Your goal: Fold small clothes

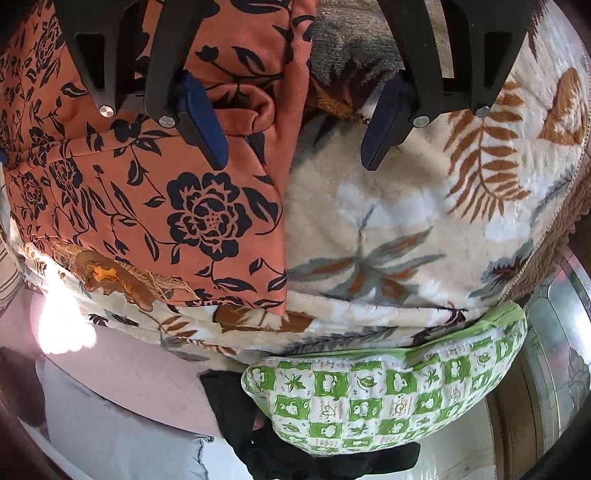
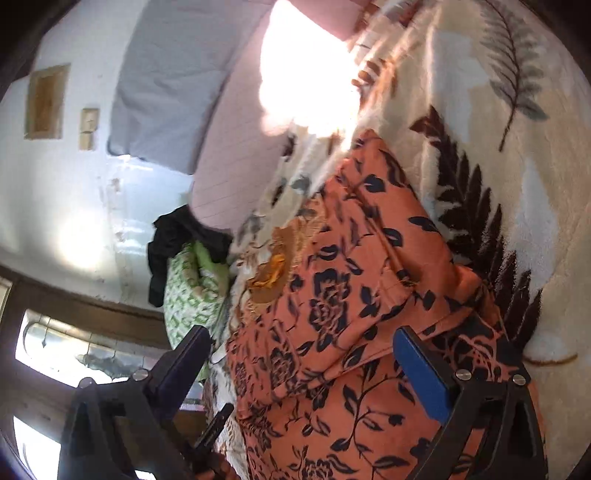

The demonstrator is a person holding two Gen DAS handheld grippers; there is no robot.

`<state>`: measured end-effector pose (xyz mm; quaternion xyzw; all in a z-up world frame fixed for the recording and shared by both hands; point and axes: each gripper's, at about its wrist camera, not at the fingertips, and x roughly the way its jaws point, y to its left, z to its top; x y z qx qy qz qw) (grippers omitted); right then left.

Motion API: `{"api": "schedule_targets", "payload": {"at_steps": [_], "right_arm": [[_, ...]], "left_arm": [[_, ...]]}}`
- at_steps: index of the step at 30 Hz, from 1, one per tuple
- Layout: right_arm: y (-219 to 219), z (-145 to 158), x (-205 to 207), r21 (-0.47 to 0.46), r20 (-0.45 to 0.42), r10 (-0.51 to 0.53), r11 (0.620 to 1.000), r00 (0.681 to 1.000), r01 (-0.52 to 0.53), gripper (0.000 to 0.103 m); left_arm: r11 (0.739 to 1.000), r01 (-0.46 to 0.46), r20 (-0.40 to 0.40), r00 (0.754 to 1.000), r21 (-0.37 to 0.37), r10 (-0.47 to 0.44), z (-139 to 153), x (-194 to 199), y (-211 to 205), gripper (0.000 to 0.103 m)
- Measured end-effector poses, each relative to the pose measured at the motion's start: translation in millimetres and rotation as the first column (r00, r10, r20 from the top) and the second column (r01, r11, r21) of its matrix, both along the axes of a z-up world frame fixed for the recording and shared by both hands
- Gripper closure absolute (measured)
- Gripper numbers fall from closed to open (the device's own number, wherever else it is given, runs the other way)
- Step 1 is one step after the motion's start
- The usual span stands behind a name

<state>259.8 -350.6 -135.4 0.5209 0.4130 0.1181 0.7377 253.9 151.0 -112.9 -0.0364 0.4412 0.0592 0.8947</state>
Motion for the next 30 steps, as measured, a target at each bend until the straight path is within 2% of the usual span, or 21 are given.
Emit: {"api": "schedule_targets", "payload": {"at_steps": [2, 4, 6, 7, 9, 10, 13, 15, 17, 19, 20, 21, 22, 23, 25, 27, 30], "right_arm": [[1, -7, 4, -0.002, -0.023, -0.035, 0.999, 0.999, 0.035, 0.020], [3, -7, 9, -0.032, -0.014, -0.036, 0.999, 0.999, 0.036, 0.024], [5, -13, 17, -0.078, -0.045, -0.027, 0.997, 0.999, 0.023, 0.024], [5, -16, 21, -0.094, -0.064, -0.030, 0.995, 0.997, 0.024, 0.032], [5, -14, 25, -0.156, -0.072, -0.022, 0.988, 0.997, 0.010, 0.072], [8, -9, 26, -0.187, -0.068, -0.010, 0.982, 0.998, -0.003, 0.096], [21, 29, 18, -0.336, 0.024, 0.035, 0.942, 0.999, -0.025, 0.097], [28, 48, 5, -0.420, 0.086, 0.044, 0.908, 0.995, -0.004, 0.097], [32, 34, 1, -0.476, 0.042, 0.044, 0.879, 0.998, -0.019, 0.095], [29, -4, 11, -0.449, -0.110, 0.053, 0.888, 0.992, -0.097, 0.086], [25, -11, 9, -0.404, -0.106, 0.047, 0.911, 0.993, -0.086, 0.086], [19, -8, 2, -0.384, -0.062, 0.028, 0.922, 0.998, -0.050, 0.085], [14, 0, -4, -0.395, -0.031, 0.009, 0.918, 0.999, -0.021, 0.078], [11, 10, -10, -0.415, -0.001, -0.007, 0.910, 1.000, 0.006, 0.058], [5, 32, -20, -0.454, 0.065, -0.049, 0.888, 0.997, 0.073, 0.030], [8, 52, -21, -0.454, 0.125, -0.022, 0.888, 0.992, 0.077, 0.030], [21, 64, 0, -0.375, 0.185, 0.095, 0.927, 0.978, -0.019, 0.030]], "left_arm": [[1.000, 0.002, 0.016, 1.000, -0.029, -0.002, -1, -4, 5, 0.028], [0.999, 0.006, -0.005, 1.000, -0.033, -0.006, -8, 0, 7, 0.028], [0.999, -0.004, -0.037, 0.999, -0.045, 0.003, -17, 2, 5, 0.028], [0.998, -0.008, -0.047, 0.999, -0.055, 0.005, -22, 6, 5, 0.028], [0.998, -0.018, -0.047, 0.999, -0.060, 0.016, -24, 8, 5, 0.028], [0.998, -0.020, -0.052, 0.999, -0.059, 0.016, -25, 9, 5, 0.028], [0.999, -0.021, -0.054, 0.998, -0.043, 0.019, -26, 11, 4, 0.026], [0.999, -0.023, -0.055, 0.998, -0.034, 0.021, -26, 11, 3, 0.026], [0.999, -0.039, -0.061, 0.997, -0.030, 0.037, -22, 12, 2, 0.026], [0.998, -0.052, -0.041, 0.998, -0.025, 0.051, -10, 10, 1, 0.027], [0.999, -0.045, -0.008, 0.999, -0.025, 0.045, 0, 7, -1, 0.027], [0.999, -0.030, 0.029, 0.999, -0.019, 0.030, 10, 4, -4, 0.027], [1.000, -0.014, 0.057, 0.998, -0.001, 0.014, 18, 3, -8, 0.027], [1.000, -0.002, 0.069, 0.998, 0.015, 0.001, 23, 4, -12, 0.027], [0.999, 0.038, 0.068, 0.997, 0.018, -0.039, 25, 10, -21, 0.027], [0.998, 0.054, 0.033, 0.998, 0.027, -0.055, 16, 19, -26, 0.027], [0.997, 0.058, -0.037, 0.998, 0.045, -0.057, -7, 29, -32, 0.027]]}}
